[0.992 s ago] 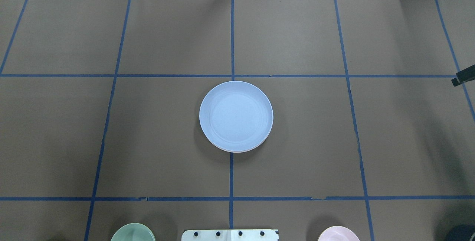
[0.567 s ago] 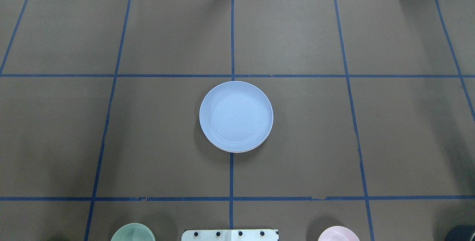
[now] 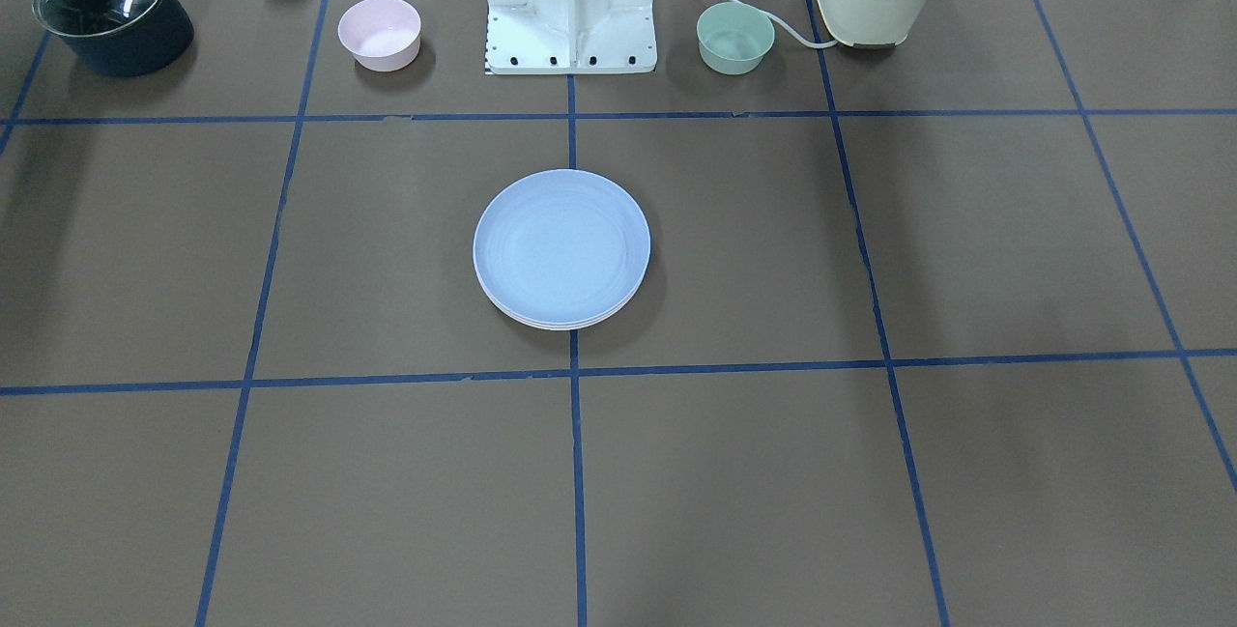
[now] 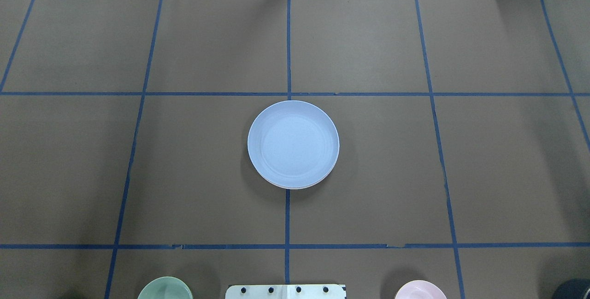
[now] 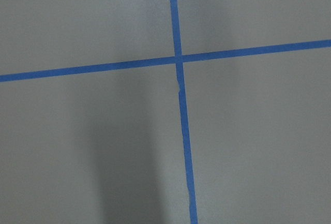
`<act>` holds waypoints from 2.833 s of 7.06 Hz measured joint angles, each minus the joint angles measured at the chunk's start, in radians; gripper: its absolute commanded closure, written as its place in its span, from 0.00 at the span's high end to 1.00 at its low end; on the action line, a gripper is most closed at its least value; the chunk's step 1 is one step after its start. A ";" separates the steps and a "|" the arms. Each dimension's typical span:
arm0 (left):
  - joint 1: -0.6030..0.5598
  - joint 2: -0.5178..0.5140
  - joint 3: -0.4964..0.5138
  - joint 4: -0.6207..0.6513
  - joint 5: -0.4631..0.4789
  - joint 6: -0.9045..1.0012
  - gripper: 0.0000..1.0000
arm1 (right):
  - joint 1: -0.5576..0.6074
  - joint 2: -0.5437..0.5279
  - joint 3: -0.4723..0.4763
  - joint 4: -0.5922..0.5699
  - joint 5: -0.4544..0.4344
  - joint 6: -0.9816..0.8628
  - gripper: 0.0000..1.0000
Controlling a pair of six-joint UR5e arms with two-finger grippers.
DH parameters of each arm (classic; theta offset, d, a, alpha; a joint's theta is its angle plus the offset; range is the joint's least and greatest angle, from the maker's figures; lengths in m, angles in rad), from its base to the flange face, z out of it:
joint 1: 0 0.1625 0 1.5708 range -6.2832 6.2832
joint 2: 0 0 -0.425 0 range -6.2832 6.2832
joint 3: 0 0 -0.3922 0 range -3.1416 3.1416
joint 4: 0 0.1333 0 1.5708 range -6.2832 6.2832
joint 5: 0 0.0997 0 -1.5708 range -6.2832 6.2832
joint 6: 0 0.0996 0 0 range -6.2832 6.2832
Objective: Stack three plates with pink and blue
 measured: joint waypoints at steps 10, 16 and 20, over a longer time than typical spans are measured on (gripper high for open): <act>-0.008 0.000 0.033 0.001 -0.044 0.030 1.00 | 0.057 -0.031 0.055 -0.091 -0.016 -0.100 1.00; -0.011 0.003 0.019 -0.004 -0.083 -0.210 1.00 | 0.057 -0.034 0.056 -0.091 -0.014 -0.099 1.00; -0.011 0.003 0.018 -0.004 -0.085 -0.214 1.00 | 0.056 -0.034 0.056 -0.091 -0.015 -0.099 1.00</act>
